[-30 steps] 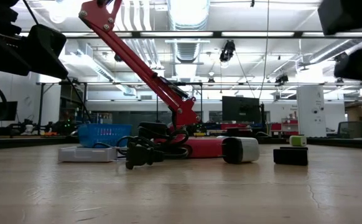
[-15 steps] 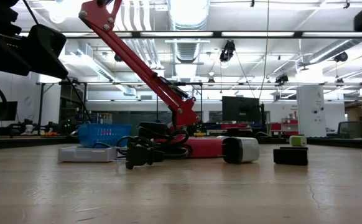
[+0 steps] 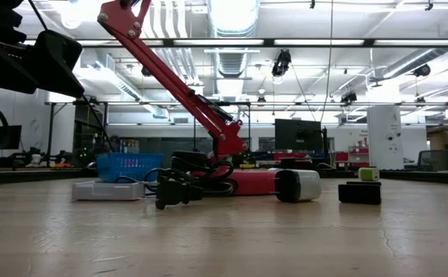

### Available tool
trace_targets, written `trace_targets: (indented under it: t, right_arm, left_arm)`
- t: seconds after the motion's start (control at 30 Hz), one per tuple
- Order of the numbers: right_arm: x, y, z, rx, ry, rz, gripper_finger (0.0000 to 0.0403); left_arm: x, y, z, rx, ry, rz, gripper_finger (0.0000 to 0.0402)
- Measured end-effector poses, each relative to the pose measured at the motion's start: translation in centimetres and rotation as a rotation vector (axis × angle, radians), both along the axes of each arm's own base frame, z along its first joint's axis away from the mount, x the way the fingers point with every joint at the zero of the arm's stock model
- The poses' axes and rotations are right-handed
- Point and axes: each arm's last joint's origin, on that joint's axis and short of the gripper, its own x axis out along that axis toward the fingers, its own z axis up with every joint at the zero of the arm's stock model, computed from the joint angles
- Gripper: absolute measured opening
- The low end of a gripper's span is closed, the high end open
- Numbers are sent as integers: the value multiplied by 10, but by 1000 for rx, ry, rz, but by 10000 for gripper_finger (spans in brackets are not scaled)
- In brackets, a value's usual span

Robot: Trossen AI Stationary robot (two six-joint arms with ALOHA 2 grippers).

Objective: Pick & Place Office items
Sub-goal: Put the blue digital clock into the green bin

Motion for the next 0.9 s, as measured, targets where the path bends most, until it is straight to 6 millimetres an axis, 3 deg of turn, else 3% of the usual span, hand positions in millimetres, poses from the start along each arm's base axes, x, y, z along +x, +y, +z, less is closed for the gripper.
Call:
trace_targets:
  t: [0.6, 0.9]
  right_arm:
    - [-18, -4, -25, 71, 249, -136, 128]
    - [-20, -2, -42, 170, 264, -124, 128]
  left_arm:
    - [0, 0, 0, 0, 0, 0, 250]
    - [0, 0, 0, 0, 0, 0, 250]
